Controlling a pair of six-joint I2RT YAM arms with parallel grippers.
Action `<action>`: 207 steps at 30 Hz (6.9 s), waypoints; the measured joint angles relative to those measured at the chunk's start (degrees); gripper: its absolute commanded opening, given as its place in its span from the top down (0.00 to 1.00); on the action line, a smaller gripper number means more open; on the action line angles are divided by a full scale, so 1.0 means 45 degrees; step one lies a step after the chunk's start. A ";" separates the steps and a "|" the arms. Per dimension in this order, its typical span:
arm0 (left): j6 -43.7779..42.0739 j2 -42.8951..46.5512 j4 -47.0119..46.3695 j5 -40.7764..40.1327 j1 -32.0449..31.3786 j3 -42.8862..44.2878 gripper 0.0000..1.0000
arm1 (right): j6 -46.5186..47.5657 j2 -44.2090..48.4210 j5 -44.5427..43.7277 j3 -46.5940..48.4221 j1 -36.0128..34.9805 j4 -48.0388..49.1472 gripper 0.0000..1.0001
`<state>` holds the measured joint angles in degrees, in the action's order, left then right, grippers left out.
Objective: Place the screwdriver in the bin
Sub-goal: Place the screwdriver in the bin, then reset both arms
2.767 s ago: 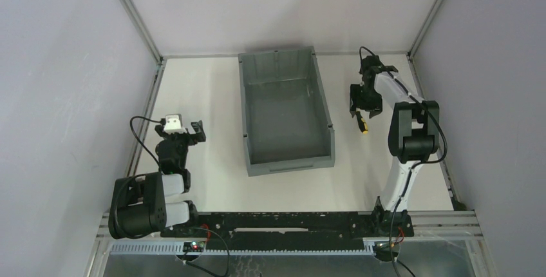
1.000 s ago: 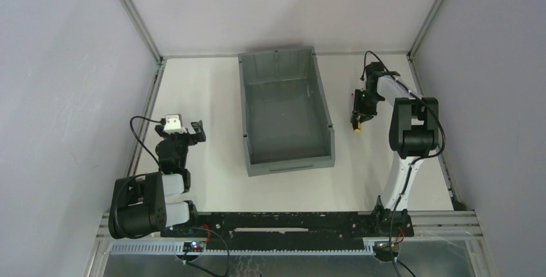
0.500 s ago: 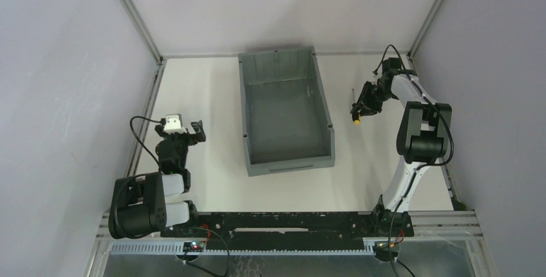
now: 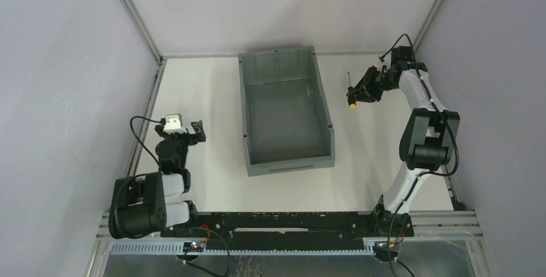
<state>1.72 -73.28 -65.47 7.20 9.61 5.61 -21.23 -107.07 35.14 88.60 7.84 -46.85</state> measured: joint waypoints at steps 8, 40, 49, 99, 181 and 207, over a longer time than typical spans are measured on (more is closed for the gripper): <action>0.0000 0.0000 0.0000 0.0000 0.0000 0.0000 0.00 | -0.1292 0.0661 0.1234 0.0903 0.0005 0.0165 1.00; 0.0000 0.0000 0.0000 0.0000 0.0000 0.0000 0.00 | -0.4469 0.2030 0.0913 0.6261 -0.2259 -0.0272 1.00; 0.0000 0.0000 0.0000 0.0000 0.0000 0.0000 0.00 | -0.3944 0.1715 -0.0952 0.7796 -0.4561 -0.1331 1.00; 0.0000 0.0000 0.0000 0.0000 0.0000 0.0000 0.00 | -0.2909 -0.4085 -0.7495 0.5770 -0.9296 -0.0709 1.00; 0.0000 0.0000 0.0000 0.0000 0.0000 0.0000 0.00 | 0.2458 0.6538 -1.0112 0.0432 -0.4197 0.0214 0.02; 0.0000 0.0000 0.0000 0.0000 0.0000 0.0000 0.00 | 0.2215 1.2016 -0.8684 -0.5853 -0.1880 0.1647 0.02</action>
<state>1.72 -73.28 -65.47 7.20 9.61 5.61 -11.27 -52.99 -3.95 62.26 -0.62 -39.44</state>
